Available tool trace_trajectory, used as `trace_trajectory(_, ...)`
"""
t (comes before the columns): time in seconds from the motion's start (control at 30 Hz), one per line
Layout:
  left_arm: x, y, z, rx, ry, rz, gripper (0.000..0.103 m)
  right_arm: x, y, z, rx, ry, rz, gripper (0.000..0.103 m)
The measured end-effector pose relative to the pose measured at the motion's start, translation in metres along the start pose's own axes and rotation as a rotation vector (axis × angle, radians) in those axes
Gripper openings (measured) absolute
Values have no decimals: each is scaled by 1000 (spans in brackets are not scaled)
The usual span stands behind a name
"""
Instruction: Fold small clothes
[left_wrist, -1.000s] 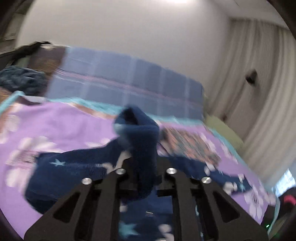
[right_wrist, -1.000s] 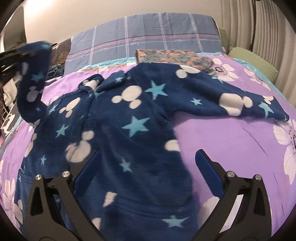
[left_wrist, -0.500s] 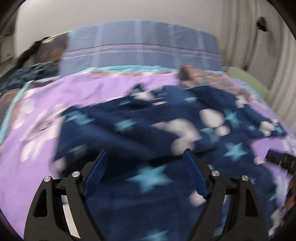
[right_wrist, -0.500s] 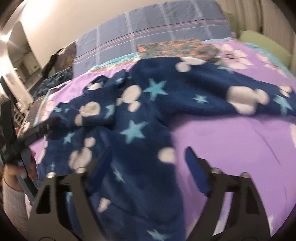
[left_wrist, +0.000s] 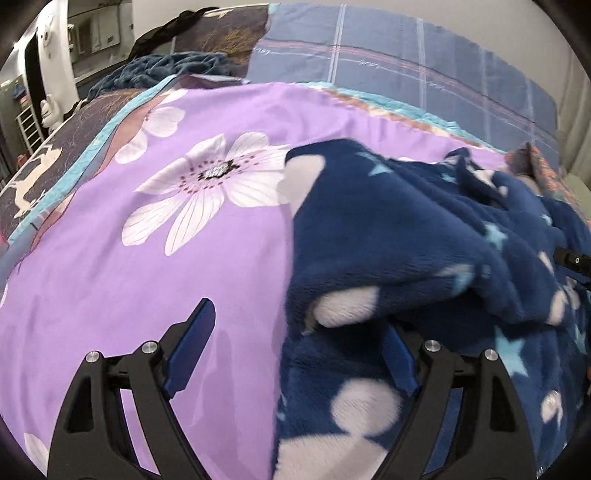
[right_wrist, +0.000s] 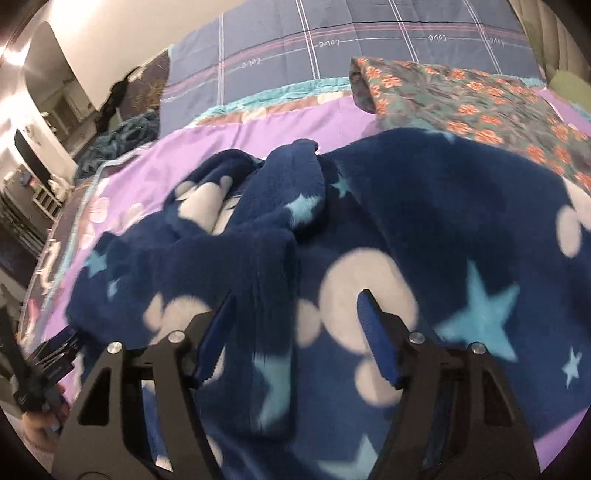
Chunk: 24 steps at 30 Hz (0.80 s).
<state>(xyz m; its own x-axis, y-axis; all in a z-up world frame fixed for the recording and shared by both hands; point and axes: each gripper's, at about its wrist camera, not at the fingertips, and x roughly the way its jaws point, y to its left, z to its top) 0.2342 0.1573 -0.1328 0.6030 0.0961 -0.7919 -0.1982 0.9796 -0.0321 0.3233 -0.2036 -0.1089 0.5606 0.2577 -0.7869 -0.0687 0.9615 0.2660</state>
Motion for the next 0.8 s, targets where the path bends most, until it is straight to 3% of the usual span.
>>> trace_trajectory(0.1,8,6,-2,-38,11,-14,86,10,10,4,-35,-19,-31,67)
trace_trajectory(0.13,9,9,-3,-50,12,-17,86,12,13,7,-44,-23,-30,42)
trace_trajectory(0.17,9,11,-4,-57,10,-19,86,12,15,9,-50,-23,-22,7)
trace_trajectory(0.23,7,12,-6,-64,2,-16,86,-1,18,14,-40,-38,-7,8)
trace_trajectory(0.3,4,12,-8,-64,-12,-4,86,-30,21,15,-29,-126,5,8)
trace_trajectory(0.43,0,9,-11,-52,-20,6,86,-75,12,23,-34,-252,-129,8)
trace_trajectory(0.5,-1,7,-12,-43,-22,16,86,-66,-2,27,-25,-208,-191,19)
trace_trajectory(0.53,-1,7,-12,-43,-20,17,86,-55,-12,26,-14,-157,-229,38)
trace_trajectory(0.57,0,7,-12,-45,-18,14,86,-49,-23,24,-1,-122,-252,48)
trace_trajectory(0.6,0,8,-12,-47,-16,11,86,-45,-31,19,19,-105,-256,47)
trace_trajectory(0.7,2,10,-12,-56,-6,-2,86,-56,-47,-1,66,-120,-156,46)
trace_trajectory(0.8,-5,7,-12,-39,-23,13,84,-68,-36,-17,-3,-125,-20,42)
